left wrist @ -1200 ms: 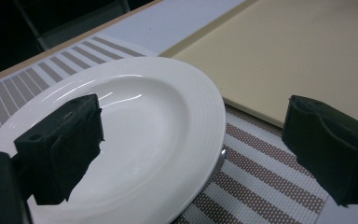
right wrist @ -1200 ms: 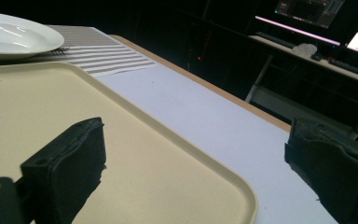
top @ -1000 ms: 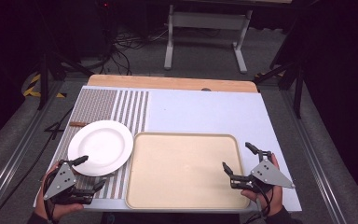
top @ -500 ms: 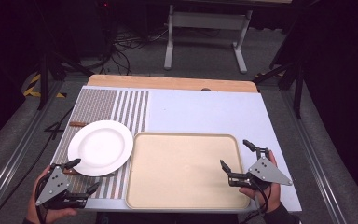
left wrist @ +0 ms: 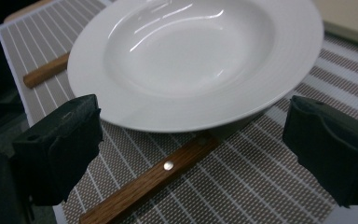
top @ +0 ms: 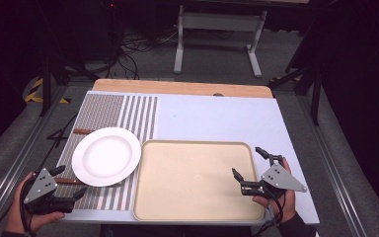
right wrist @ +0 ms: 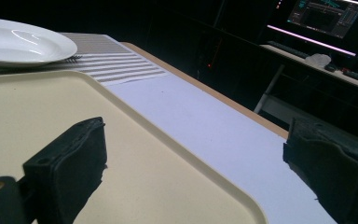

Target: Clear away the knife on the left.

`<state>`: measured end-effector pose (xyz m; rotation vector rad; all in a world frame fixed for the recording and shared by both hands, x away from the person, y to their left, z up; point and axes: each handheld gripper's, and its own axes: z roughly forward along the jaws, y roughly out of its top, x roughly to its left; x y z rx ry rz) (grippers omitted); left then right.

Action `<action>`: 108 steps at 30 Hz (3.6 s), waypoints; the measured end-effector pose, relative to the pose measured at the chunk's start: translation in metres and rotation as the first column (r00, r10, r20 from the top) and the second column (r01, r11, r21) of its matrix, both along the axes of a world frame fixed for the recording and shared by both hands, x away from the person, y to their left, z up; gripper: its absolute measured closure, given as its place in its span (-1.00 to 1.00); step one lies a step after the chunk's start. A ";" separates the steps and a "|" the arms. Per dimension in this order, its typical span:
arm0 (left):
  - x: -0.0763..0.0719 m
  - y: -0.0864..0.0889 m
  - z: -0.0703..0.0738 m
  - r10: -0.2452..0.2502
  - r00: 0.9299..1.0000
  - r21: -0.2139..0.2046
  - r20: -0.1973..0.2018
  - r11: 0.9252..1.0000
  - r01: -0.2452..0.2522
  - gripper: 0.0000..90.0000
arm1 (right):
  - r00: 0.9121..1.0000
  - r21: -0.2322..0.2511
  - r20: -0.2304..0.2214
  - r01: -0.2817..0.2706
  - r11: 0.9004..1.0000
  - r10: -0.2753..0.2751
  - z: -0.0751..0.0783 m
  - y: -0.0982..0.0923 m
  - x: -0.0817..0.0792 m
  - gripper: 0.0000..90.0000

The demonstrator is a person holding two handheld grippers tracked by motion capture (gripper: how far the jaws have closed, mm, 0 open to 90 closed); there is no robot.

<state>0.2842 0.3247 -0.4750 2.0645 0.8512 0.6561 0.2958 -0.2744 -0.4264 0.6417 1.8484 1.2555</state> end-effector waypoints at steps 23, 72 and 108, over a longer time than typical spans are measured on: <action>0.026 0.003 -0.018 -0.133 0.965 0.017 -0.224 0.990 0.140 -0.36 | 0.998 -0.024 -0.057 0.000 1.000 -0.001 -0.009 0.000 0.006 -0.83; -0.024 -0.025 -0.018 -0.282 0.954 0.029 -0.105 0.958 0.287 0.73 | 0.997 -0.064 -0.070 -0.028 0.998 0.023 -0.011 0.005 0.004 -0.79; 0.002 -0.136 0.029 -0.290 0.951 -0.069 0.104 0.952 0.298 0.73 | 0.998 -0.068 -0.053 -0.026 0.997 0.023 -0.009 0.008 0.003 -0.78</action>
